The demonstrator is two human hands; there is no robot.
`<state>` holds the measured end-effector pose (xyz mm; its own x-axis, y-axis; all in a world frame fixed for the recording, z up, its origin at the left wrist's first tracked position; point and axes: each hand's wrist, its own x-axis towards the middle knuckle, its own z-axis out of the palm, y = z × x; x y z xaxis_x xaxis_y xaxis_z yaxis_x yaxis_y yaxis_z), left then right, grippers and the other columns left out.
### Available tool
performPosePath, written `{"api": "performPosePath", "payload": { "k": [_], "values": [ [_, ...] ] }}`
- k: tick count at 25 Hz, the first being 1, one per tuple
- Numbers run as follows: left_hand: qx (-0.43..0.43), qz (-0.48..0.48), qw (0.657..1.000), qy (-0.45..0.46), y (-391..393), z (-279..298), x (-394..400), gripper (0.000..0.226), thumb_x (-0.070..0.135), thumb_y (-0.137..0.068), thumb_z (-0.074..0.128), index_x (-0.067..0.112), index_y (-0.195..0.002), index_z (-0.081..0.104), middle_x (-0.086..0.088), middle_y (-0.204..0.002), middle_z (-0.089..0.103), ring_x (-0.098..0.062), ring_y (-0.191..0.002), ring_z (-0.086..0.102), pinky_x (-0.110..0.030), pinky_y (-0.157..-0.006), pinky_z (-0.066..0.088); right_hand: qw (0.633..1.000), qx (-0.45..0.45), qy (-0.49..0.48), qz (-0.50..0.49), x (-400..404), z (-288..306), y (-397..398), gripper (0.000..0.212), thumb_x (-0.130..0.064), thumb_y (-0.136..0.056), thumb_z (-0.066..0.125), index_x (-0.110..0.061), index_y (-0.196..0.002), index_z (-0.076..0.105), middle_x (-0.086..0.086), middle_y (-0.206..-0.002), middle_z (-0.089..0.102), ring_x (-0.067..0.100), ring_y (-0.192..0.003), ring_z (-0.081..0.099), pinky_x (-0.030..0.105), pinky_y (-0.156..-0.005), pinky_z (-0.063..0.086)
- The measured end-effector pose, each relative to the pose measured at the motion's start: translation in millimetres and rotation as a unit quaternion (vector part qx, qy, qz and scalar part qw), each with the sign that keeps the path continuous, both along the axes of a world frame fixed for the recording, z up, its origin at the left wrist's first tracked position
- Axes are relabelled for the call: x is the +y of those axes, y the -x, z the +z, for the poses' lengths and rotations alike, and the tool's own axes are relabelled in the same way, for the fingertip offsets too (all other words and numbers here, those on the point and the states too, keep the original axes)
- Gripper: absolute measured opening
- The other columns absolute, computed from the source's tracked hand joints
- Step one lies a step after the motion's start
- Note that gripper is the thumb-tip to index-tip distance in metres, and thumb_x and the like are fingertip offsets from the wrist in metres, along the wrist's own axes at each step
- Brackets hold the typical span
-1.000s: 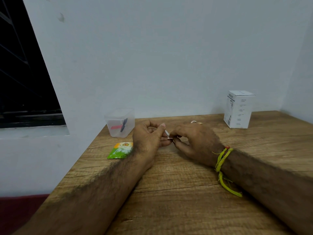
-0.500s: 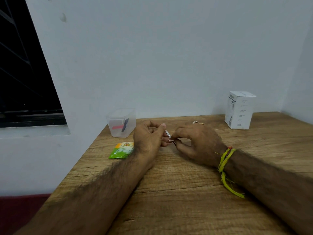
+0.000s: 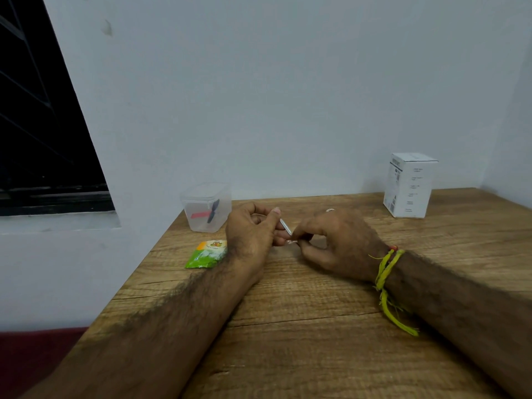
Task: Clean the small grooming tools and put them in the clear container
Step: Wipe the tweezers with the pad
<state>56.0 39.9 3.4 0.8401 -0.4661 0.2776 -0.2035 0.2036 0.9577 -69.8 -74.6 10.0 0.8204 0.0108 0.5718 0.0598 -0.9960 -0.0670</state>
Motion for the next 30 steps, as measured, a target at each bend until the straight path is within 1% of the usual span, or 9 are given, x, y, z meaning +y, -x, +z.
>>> {"api": "performPosePath", "payload": {
  "k": [4,6,8,12,16,19,23,27,30],
  "values": [
    [-0.003,-0.003,1.0,-0.003,-0.1,-0.4,-0.7,0.01,0.008,-0.095,0.067,0.003,-0.089,0.061,-0.01,-0.061,0.071,-0.021,-0.049,0.068,-0.022,-0.042,0.048,1.0,0.007,0.001,0.006,1.8,1.5,1.2,0.023,-0.033,-0.081,0.054,-0.023,-0.087,0.074,-0.011,-0.08,0.072,0.009,-0.074,0.064,0.033,-0.069,0.053],
    [0.003,-0.006,1.0,0.001,-0.5,-0.1,0.2,0.01,0.008,-0.095,0.067,0.003,-0.09,0.06,-0.012,-0.062,0.07,-0.021,-0.049,0.068,-0.021,-0.041,0.048,1.0,0.002,-0.02,0.012,-1.5,1.9,2.6,0.015,-0.027,-0.081,0.061,-0.024,-0.087,0.074,-0.012,-0.081,0.072,0.003,-0.075,0.063,0.032,-0.07,0.053],
    [0.008,-0.003,1.0,0.005,-1.4,-0.3,0.2,0.01,0.007,-0.095,0.067,0.003,-0.089,0.06,-0.012,-0.062,0.07,-0.022,-0.049,0.068,-0.021,-0.041,0.047,0.999,-0.005,-0.032,0.016,-2.9,1.8,3.7,0.012,-0.023,-0.08,0.065,-0.024,-0.088,0.075,-0.013,-0.081,0.072,0.001,-0.076,0.062,0.031,-0.071,0.054],
    [0.01,-0.005,1.0,0.008,-0.9,0.3,0.2,0.01,0.007,-0.095,0.066,0.004,-0.088,0.06,-0.011,-0.062,0.07,-0.02,-0.048,0.068,-0.021,-0.041,0.047,0.997,-0.055,-0.053,0.008,-2.9,0.8,2.8,0.016,-0.028,-0.082,0.061,-0.022,-0.089,0.075,-0.012,-0.081,0.072,0.003,-0.075,0.064,0.032,-0.069,0.055],
    [0.004,0.004,1.0,-0.002,0.1,1.4,1.5,0.01,0.009,-0.095,0.068,0.006,-0.088,0.061,-0.011,-0.063,0.071,-0.019,-0.049,0.067,-0.022,-0.043,0.051,0.999,-0.02,-0.026,0.024,-0.9,-0.9,0.7,0.015,-0.023,-0.082,0.063,-0.023,-0.09,0.075,-0.011,-0.082,0.073,0.007,-0.076,0.065,0.033,-0.071,0.054],
    [0.008,0.016,1.0,-0.006,-2.5,0.6,1.9,0.01,0.01,-0.094,0.069,0.007,-0.087,0.063,-0.011,-0.063,0.072,-0.021,-0.05,0.068,-0.023,-0.046,0.052,1.0,0.001,-0.005,0.022,-0.1,0.1,0.4,0.015,-0.024,-0.081,0.063,-0.022,-0.088,0.075,-0.01,-0.082,0.073,0.009,-0.077,0.065,0.034,-0.072,0.054],
    [0.006,0.014,1.0,0.0,-1.9,-0.4,-0.6,0.014,0.008,-0.094,0.069,0.009,-0.083,0.06,-0.009,-0.06,0.071,-0.021,-0.047,0.066,-0.023,-0.047,0.053,1.0,-0.011,-0.006,0.021,-1.2,0.1,0.9,0.013,-0.023,-0.082,0.064,-0.021,-0.089,0.075,-0.009,-0.082,0.073,0.009,-0.076,0.065,0.033,-0.071,0.053],
    [0.013,0.024,1.0,-0.002,-3.3,-0.8,-1.1,0.01,0.01,-0.093,0.07,0.006,-0.087,0.063,-0.01,-0.062,0.071,-0.018,-0.046,0.065,-0.023,-0.046,0.052,1.0,0.009,-0.002,0.029,1.6,-0.1,0.6,0.011,-0.021,-0.081,0.067,-0.02,-0.088,0.075,-0.009,-0.083,0.073,0.009,-0.078,0.064,0.033,-0.072,0.053],
    [0.019,0.026,0.999,0.004,-3.5,0.0,-1.1,0.01,0.009,-0.094,0.069,0.004,-0.088,0.063,-0.01,-0.063,0.071,-0.015,-0.043,0.063,-0.021,-0.045,0.051,0.999,-0.002,-0.017,0.031,1.2,-0.2,0.3,0.014,-0.022,-0.082,0.063,-0.021,-0.091,0.075,-0.009,-0.084,0.073,0.009,-0.078,0.065,0.033,-0.072,0.053]
  ]
}}
